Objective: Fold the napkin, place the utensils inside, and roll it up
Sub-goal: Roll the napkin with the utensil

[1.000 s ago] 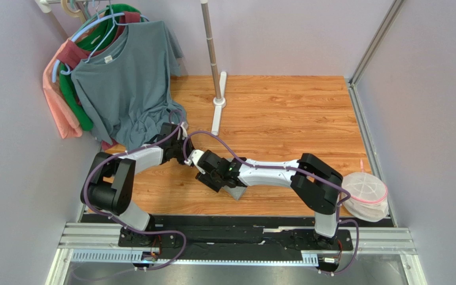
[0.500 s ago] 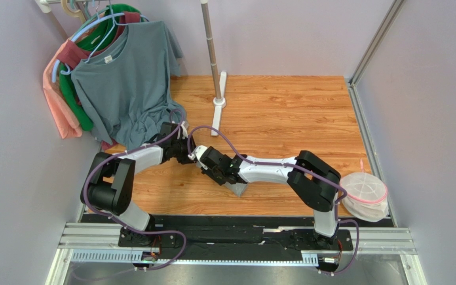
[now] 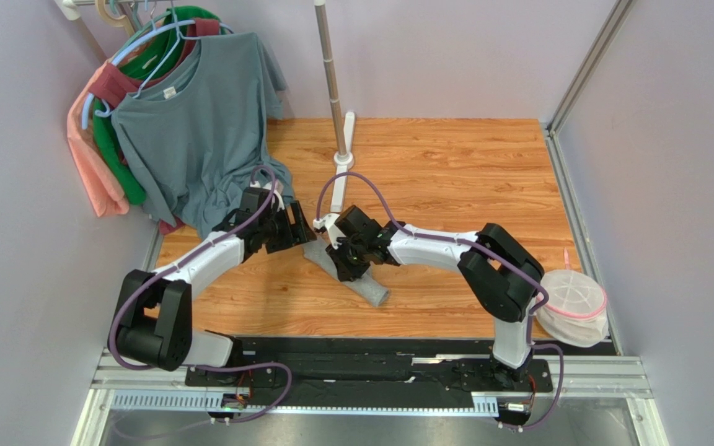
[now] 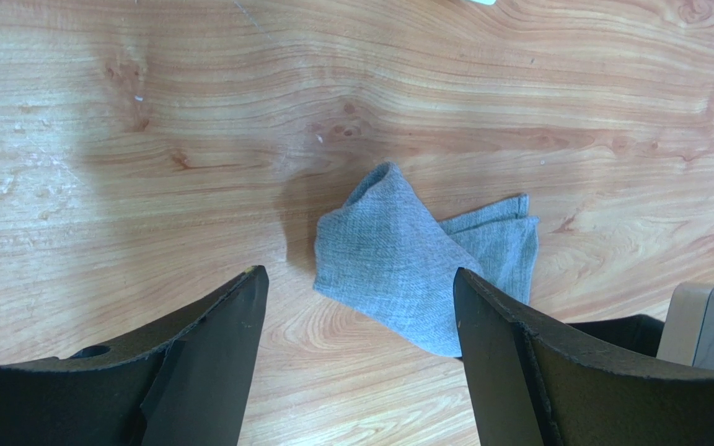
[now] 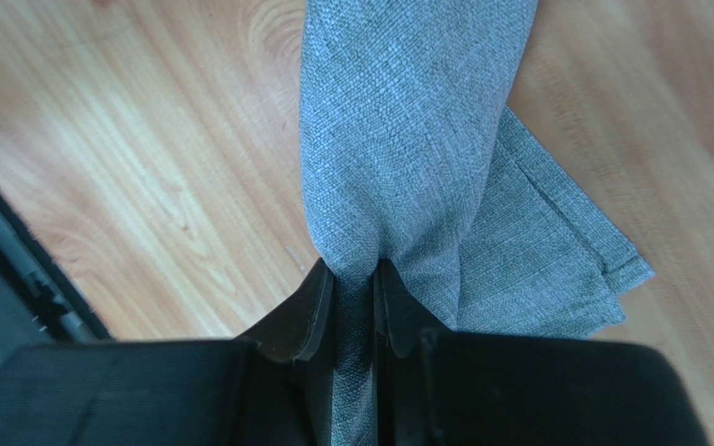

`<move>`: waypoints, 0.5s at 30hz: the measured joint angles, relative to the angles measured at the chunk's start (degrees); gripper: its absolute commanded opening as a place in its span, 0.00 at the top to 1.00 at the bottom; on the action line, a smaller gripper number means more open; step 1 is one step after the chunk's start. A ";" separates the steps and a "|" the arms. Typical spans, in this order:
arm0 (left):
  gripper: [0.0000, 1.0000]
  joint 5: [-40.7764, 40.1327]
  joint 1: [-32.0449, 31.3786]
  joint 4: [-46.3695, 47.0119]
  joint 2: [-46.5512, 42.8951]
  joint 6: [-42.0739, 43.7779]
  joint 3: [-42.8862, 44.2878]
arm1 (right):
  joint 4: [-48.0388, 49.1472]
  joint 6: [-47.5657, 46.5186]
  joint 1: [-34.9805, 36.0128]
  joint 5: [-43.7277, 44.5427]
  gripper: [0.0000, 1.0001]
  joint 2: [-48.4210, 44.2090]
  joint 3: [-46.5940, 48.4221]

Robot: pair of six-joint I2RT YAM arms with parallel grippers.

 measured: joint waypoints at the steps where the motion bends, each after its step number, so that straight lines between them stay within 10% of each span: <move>1: 0.19 0.04 0.00 0.11 0.00 -0.04 -0.20 | -0.39 0.24 -0.39 -1.51 0.97 0.02 0.04; 15: 0.22 4.79 0.00 4.52 -0.13 -2.40 -7.28 | -2.16 4.57 -5.68 -19.85 0.99 3.74 1.75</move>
